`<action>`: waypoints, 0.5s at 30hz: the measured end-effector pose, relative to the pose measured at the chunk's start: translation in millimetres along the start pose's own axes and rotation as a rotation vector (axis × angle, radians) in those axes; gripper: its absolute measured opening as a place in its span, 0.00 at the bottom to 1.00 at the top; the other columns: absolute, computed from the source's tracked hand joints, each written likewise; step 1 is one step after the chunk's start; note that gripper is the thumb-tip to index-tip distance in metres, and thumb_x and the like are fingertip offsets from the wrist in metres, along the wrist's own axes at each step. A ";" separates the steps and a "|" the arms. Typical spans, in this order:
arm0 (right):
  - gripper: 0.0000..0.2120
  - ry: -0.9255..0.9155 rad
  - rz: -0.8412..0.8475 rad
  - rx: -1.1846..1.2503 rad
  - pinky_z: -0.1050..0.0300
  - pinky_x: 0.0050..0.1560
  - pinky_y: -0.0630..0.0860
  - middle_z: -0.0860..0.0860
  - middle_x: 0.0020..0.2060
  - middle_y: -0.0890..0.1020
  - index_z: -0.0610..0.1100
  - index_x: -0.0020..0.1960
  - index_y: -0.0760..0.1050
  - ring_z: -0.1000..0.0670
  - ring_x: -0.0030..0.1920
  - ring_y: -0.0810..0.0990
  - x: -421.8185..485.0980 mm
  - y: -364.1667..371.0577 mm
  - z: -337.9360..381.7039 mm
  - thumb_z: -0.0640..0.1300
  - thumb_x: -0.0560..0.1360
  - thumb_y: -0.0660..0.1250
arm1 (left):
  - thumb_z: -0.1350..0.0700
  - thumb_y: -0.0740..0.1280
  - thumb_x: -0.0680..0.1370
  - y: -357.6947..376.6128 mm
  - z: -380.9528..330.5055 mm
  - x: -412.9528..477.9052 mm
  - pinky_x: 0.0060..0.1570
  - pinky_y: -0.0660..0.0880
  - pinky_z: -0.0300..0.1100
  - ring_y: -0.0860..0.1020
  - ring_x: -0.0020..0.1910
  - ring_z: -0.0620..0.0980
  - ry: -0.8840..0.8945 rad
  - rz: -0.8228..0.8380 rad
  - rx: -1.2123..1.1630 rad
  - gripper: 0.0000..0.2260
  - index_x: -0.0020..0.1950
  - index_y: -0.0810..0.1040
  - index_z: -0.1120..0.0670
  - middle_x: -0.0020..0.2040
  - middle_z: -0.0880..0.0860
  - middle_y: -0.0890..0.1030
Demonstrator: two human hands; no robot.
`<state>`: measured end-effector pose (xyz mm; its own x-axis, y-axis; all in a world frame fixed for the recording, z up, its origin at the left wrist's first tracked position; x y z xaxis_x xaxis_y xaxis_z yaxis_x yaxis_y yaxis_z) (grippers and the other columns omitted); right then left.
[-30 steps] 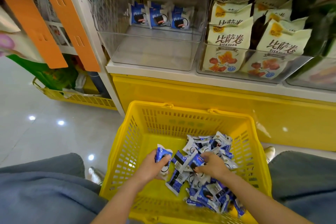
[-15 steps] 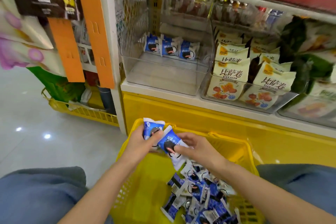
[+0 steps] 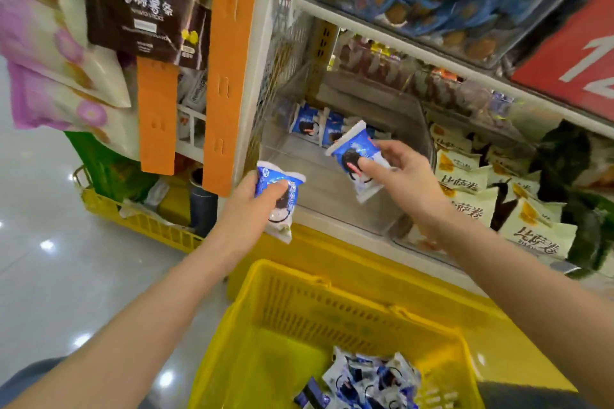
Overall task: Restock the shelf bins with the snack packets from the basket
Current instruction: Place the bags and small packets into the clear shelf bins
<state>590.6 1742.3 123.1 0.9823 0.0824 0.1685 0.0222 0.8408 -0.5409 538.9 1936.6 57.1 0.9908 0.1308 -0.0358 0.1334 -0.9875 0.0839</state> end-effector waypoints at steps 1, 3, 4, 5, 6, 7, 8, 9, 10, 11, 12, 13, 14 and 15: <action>0.11 -0.010 -0.030 -0.042 0.75 0.41 0.69 0.53 0.44 0.80 0.47 0.56 0.75 0.60 0.41 0.77 18.5 4.7 0.9 0.45 0.74 0.68 | 0.55 0.60 0.79 -2.3 -0.8 4.2 0.26 0.69 0.25 0.78 0.33 0.38 -0.032 -0.008 -0.053 0.07 0.55 0.73 0.53 0.42 0.49 0.78; 0.13 -0.011 -0.047 -0.127 0.73 0.42 0.70 0.50 0.46 0.81 0.43 0.57 0.76 0.57 0.42 0.77 55.2 17.2 -1.8 0.45 0.74 0.69 | 0.56 0.59 0.80 -5.6 -1.1 12.1 0.28 0.71 0.28 0.77 0.36 0.42 -0.066 -0.027 -0.101 0.08 0.58 0.73 0.53 0.44 0.50 0.79; 0.16 -0.012 -0.040 -0.173 0.67 0.48 0.72 0.47 0.49 0.81 0.41 0.58 0.76 0.53 0.46 0.78 73.0 24.7 -4.5 0.45 0.73 0.70 | 0.56 0.59 0.80 -7.2 -1.2 15.8 0.31 0.72 0.29 0.77 0.39 0.42 -0.064 -0.038 -0.105 0.09 0.59 0.73 0.53 0.45 0.50 0.79; 0.18 -0.012 -0.036 -0.212 0.61 0.54 0.72 0.44 0.53 0.80 0.39 0.60 0.75 0.50 0.51 0.78 89.7 32.3 -6.8 0.45 0.73 0.70 | 0.55 0.59 0.80 -9.6 -0.8 19.7 0.34 0.72 0.30 0.77 0.41 0.42 -0.053 -0.051 -0.108 0.10 0.60 0.73 0.53 0.48 0.51 0.79; 0.19 -0.009 -0.033 -0.243 0.57 0.56 0.72 0.43 0.55 0.80 0.39 0.61 0.75 0.47 0.55 0.78 105.2 40.0 -8.9 0.45 0.72 0.71 | 0.55 0.60 0.80 -12.2 -0.4 23.4 0.36 0.72 0.29 0.77 0.43 0.42 -0.044 -0.068 -0.115 0.11 0.61 0.73 0.53 0.50 0.51 0.80; 0.19 -0.007 -0.029 -0.279 0.55 0.57 0.71 0.43 0.56 0.79 0.39 0.61 0.74 0.46 0.56 0.77 119.3 47.6 -10.3 0.44 0.72 0.71 | 0.55 0.60 0.80 -15.5 0.0 27.3 0.35 0.72 0.27 0.77 0.44 0.40 -0.034 -0.084 -0.131 0.11 0.61 0.73 0.53 0.51 0.50 0.80; 0.20 -0.006 -0.019 -0.333 0.55 0.56 0.71 0.43 0.56 0.79 0.38 0.61 0.74 0.46 0.57 0.77 132.4 54.8 -12.8 0.44 0.72 0.71 | 0.55 0.60 0.79 -18.9 0.4 31.1 0.34 0.72 0.25 0.78 0.43 0.38 -0.025 -0.096 -0.150 0.11 0.61 0.73 0.52 0.50 0.49 0.80; 0.20 -0.016 0.000 -0.403 0.55 0.54 0.71 0.43 0.54 0.79 0.37 0.61 0.74 0.45 0.55 0.77 143.8 62.0 -15.3 0.44 0.72 0.71 | 0.55 0.60 0.79 -22.1 0.8 35.0 0.33 0.71 0.23 0.77 0.41 0.37 -0.019 -0.106 -0.167 0.10 0.60 0.73 0.52 0.48 0.47 0.80; 0.19 -0.029 0.023 -0.473 0.54 0.52 0.71 0.42 0.51 0.79 0.36 0.60 0.75 0.46 0.52 0.77 154.5 68.9 -18.5 0.44 0.72 0.71 | 0.55 0.60 0.80 -25.2 0.7 38.5 0.32 0.70 0.22 0.77 0.41 0.37 -0.018 -0.117 -0.178 0.09 0.59 0.73 0.51 0.47 0.45 0.79; 0.18 -0.038 0.049 -0.530 0.54 0.49 0.70 0.41 0.50 0.79 0.35 0.59 0.75 0.46 0.49 0.76 163.4 75.4 -22.0 0.44 0.73 0.70 | 0.56 0.60 0.80 -27.9 0.8 41.9 0.32 0.70 0.22 0.77 0.41 0.37 -0.021 -0.126 -0.182 0.09 0.59 0.73 0.51 0.46 0.45 0.78; 0.17 -0.042 0.074 -0.577 0.55 0.47 0.69 0.40 0.50 0.79 0.36 0.58 0.75 0.47 0.48 0.75 171.5 81.4 -26.1 0.43 0.73 0.70 | 0.56 0.60 0.80 -30.3 1.0 44.8 0.32 0.70 0.22 0.76 0.41 0.38 -0.024 -0.137 -0.188 0.09 0.59 0.73 0.52 0.46 0.45 0.78; 0.17 -0.045 0.098 -0.616 0.56 0.47 0.68 0.40 0.53 0.79 0.37 0.59 0.74 0.46 0.50 0.76 178.6 87.6 -30.1 0.44 0.73 0.70 | 0.57 0.60 0.80 -32.7 1.6 47.4 0.32 0.70 0.22 0.76 0.41 0.38 -0.027 -0.147 -0.196 0.09 0.59 0.73 0.52 0.45 0.45 0.78; 0.18 -0.051 0.113 -0.648 0.56 0.48 0.69 0.40 0.56 0.78 0.38 0.61 0.73 0.44 0.54 0.76 185.2 93.4 -34.0 0.44 0.73 0.70 | 0.57 0.60 0.80 -34.9 2.1 49.7 0.32 0.70 0.22 0.76 0.40 0.38 -0.029 -0.154 -0.204 0.09 0.60 0.73 0.53 0.45 0.46 0.78; 0.19 -0.061 0.118 -0.674 0.55 0.52 0.69 0.39 0.58 0.77 0.38 0.62 0.72 0.42 0.58 0.75 191.0 98.4 -37.3 0.43 0.74 0.69 | 0.57 0.60 0.80 -36.6 2.6 51.6 0.31 0.70 0.23 0.76 0.39 0.38 -0.034 -0.154 -0.209 0.10 0.60 0.73 0.53 0.45 0.47 0.78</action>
<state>787.3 1820.8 71.4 0.9734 0.1996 0.1125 0.0463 0.3094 -0.9498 585.1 1979.3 49.6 0.9573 0.2720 -0.0976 0.2887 -0.9159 0.2788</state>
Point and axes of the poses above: each hand's wrist, its own x-axis towards the middle knuckle, its own y-axis out of the palm, z = x × y, the point moved 2 cm from there along x, towards the middle knuckle
